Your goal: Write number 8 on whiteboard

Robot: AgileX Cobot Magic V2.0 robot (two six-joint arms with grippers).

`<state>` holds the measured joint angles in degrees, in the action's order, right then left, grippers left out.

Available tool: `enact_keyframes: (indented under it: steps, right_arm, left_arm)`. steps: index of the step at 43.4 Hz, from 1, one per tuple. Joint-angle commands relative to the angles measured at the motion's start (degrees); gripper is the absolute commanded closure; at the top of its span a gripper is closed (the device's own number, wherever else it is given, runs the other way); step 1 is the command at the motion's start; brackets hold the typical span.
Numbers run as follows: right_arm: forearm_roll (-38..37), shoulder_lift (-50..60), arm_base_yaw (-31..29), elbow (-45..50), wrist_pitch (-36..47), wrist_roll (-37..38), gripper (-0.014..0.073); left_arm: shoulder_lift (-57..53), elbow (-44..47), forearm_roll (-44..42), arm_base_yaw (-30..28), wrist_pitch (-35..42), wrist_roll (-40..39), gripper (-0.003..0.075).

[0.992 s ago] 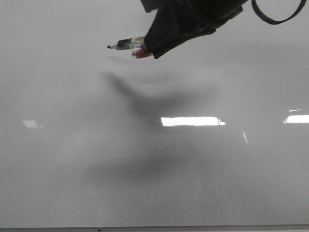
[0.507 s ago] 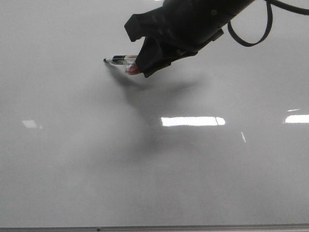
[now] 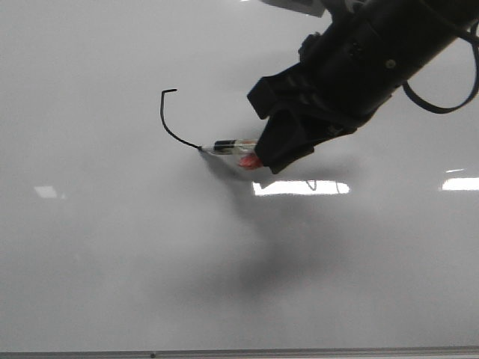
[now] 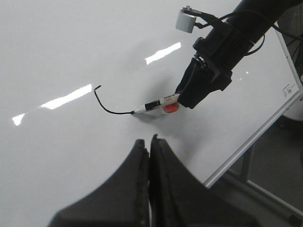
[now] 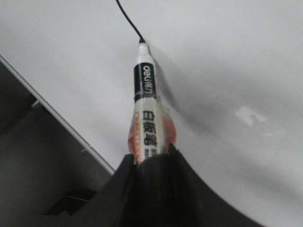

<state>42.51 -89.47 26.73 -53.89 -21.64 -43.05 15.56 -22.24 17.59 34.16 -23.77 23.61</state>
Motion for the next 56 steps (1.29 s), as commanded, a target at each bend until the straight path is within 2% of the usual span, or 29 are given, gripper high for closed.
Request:
enact_keyframes:
  steps: [1, 9, 16, 24, 37, 51, 56]
  right_arm:
    - [-0.2, 1.49, -0.01, 0.21, 3.84, 0.36, 0.0652]
    - [0.81, -1.98, 5.43, -0.26, 6.85, 0.36, 0.0652]
    - [2.97, -4.6, 9.07, -4.65, 8.84, 0.36, 0.0652]
    - [4.62, -3.77, 8.3, -6.87, 8.71, 0.36, 0.0652]
    - [3.62, 1.73, 0.89, -4.98, 6.96, 0.24, 0.0652]
    - [1.75, -2.94, 3.91, -14.09, 3.36, -0.28, 0.0652]
    - [1.75, -1.38, 4.98, -14.37, 3.53, -0.28, 0.0652]
  left_arm:
    - [0.52, -1.45, 1.17, -0.12, 4.48, -0.65, 0.0741]
    - [0.52, -1.45, 1.17, -0.12, 4.52, -0.65, 0.0741]
    - [0.52, -1.45, 1.17, -0.12, 4.52, -0.65, 0.0741]
    - [0.52, -1.45, 1.17, -0.12, 4.52, -0.65, 0.0741]
    - [0.52, -1.45, 1.17, -0.12, 4.52, -0.65, 0.0741]
    - [0.52, -1.45, 1.17, -0.12, 4.52, -0.65, 0.0741]
    - [0.52, -1.45, 1.17, -0.12, 4.52, -0.65, 0.0741]
